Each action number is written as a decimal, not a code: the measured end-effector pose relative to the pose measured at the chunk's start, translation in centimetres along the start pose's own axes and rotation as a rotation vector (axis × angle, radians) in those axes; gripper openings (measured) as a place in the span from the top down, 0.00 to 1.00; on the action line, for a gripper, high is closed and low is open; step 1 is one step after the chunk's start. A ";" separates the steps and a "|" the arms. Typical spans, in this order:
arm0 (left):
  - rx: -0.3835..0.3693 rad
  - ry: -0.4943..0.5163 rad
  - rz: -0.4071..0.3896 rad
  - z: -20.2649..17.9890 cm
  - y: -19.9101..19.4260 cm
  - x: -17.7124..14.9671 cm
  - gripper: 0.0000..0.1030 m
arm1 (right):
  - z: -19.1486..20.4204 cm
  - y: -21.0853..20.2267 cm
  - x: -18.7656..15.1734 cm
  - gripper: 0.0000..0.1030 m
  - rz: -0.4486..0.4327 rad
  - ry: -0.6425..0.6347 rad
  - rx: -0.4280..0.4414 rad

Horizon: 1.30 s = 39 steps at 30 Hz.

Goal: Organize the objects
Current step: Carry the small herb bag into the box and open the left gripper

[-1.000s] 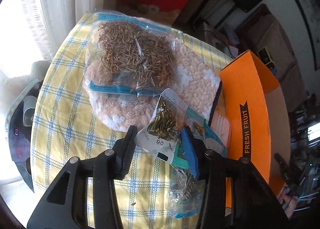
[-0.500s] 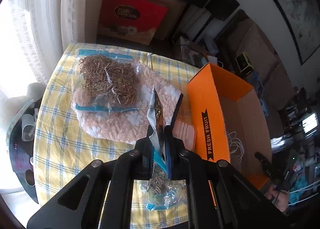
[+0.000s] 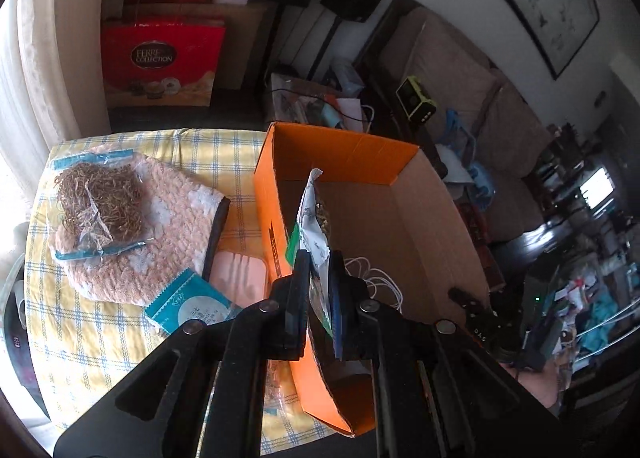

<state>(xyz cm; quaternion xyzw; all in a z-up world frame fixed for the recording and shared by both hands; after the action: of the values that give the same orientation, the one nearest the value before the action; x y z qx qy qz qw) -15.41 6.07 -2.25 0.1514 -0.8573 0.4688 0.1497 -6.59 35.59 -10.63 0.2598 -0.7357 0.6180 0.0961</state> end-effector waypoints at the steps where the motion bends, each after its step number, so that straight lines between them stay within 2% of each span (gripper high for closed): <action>1: 0.002 0.009 0.004 -0.6 0.3 0.0 0.92 | -0.1 0.0 -0.1 0.89 0.000 0.000 0.001; 7: 0.002 0.065 0.040 -3.9 2.3 -0.7 0.92 | 0.1 -0.1 0.0 0.89 0.001 0.000 0.005; 13: -0.017 0.089 0.116 -6.5 5.5 -2.4 0.92 | 0.2 -0.2 0.0 0.89 0.002 0.002 0.009; 19: 0.018 0.140 0.163 -8.5 8.2 -4.5 0.92 | 0.4 -0.4 0.1 0.89 0.002 -0.001 0.007; 30: 0.074 0.218 0.194 -11.4 11.3 -6.8 0.92 | 0.3 -0.8 0.0 0.89 -0.003 0.011 0.014; 34: 0.074 0.225 0.159 -11.7 11.0 -6.6 0.92 | 0.3 -0.8 0.0 0.89 -0.003 0.010 0.015; 39: 0.088 0.248 0.161 -12.6 11.6 -6.3 0.92 | 0.4 -0.9 0.0 0.89 -0.004 0.011 0.018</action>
<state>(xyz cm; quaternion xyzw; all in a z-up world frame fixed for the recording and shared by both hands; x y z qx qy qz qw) -12.92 23.48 -7.08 0.0295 -0.8201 0.5316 0.2097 -6.06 35.17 -9.99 0.2586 -0.7290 0.6260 0.0989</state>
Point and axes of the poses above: each gripper's, at about its wrist camera, not at the fingertips, and y roughly the way its jaws point, z to its left, x to its top, the point moved 2 cm from there along y, roughly the way its jaws point, and after that the axes turned 14 degrees about -y, right-handed, at the moved point
